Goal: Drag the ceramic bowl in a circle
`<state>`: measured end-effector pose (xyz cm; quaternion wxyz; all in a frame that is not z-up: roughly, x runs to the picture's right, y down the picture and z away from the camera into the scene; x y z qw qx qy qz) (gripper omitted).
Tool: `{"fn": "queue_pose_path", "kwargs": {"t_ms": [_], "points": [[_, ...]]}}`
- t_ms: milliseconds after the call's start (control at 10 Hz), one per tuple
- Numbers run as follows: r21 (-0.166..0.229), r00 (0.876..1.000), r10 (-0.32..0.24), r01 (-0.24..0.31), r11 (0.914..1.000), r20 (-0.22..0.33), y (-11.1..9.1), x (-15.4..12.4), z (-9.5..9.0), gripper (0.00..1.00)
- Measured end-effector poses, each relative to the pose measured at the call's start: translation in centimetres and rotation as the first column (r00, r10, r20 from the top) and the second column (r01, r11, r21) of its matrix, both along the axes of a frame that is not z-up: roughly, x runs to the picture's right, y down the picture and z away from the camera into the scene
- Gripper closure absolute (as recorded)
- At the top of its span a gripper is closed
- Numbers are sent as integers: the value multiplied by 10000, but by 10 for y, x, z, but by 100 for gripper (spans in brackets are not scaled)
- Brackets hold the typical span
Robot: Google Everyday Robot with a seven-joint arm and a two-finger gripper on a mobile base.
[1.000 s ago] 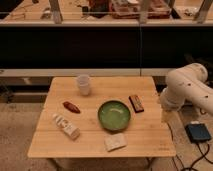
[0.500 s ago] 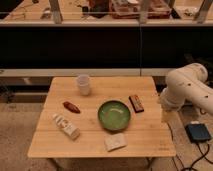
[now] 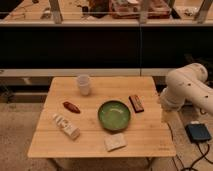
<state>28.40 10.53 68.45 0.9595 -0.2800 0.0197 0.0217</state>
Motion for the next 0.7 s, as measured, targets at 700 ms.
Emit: {"fn": "queue_pose_path", "kwargs": {"t_ms": [700], "points": [[995,9007,-3952,3830,9184,1806,-5,-59,-11,35]]}}
